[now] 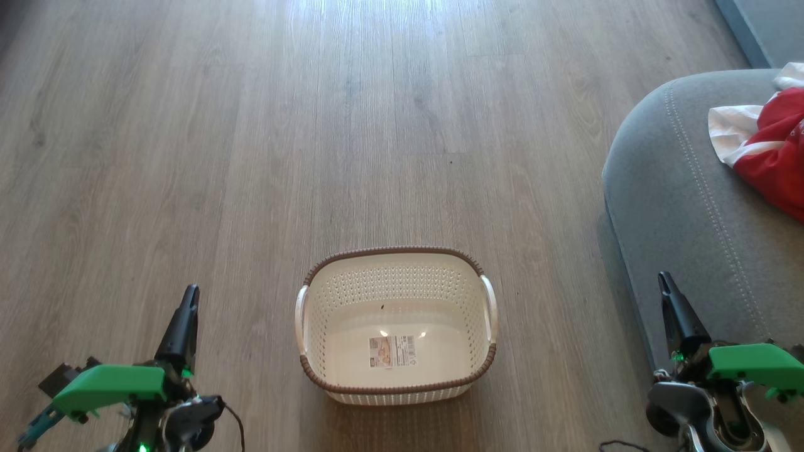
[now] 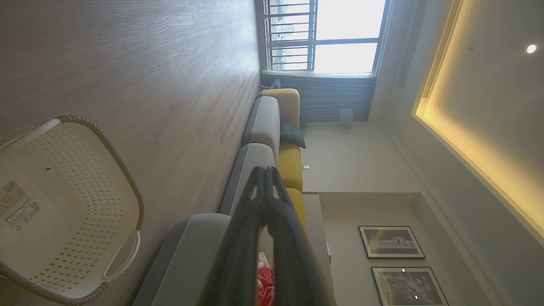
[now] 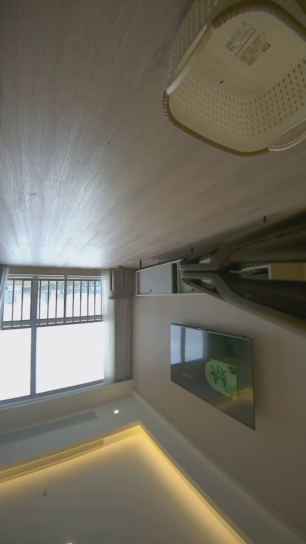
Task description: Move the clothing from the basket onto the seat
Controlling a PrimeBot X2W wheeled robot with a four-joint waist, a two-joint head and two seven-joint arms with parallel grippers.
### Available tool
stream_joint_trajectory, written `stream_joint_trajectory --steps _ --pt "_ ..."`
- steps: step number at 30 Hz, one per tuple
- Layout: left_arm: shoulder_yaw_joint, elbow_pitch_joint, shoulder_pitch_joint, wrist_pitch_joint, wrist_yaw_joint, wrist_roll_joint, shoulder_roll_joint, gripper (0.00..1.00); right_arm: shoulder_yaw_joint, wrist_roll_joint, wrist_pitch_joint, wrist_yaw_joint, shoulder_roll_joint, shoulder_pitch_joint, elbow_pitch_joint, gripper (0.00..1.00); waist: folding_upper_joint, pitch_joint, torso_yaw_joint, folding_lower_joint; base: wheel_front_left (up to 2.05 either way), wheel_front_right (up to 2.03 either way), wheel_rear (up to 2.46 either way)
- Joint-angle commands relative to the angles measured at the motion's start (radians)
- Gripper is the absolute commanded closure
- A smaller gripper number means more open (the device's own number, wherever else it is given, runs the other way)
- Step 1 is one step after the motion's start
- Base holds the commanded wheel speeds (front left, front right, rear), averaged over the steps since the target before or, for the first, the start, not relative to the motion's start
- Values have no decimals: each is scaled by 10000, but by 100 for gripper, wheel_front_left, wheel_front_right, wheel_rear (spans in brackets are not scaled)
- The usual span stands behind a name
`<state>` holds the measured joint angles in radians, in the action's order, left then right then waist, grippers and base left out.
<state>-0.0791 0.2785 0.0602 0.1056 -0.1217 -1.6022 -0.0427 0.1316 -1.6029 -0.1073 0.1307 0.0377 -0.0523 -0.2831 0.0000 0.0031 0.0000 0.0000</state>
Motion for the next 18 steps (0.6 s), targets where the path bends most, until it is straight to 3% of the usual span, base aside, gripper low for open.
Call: stream_joint_trajectory --steps 1,18 --pt "-346 -334 479 76 -90 -65 -75 100 -180 -58 -58 0 125 -556 384 100 0 0 0 0 0 0 0" --pt "-346 -334 479 76 -90 -65 -75 100 -180 -58 -58 0 125 -556 384 100 0 0 0 0 0 0 0"
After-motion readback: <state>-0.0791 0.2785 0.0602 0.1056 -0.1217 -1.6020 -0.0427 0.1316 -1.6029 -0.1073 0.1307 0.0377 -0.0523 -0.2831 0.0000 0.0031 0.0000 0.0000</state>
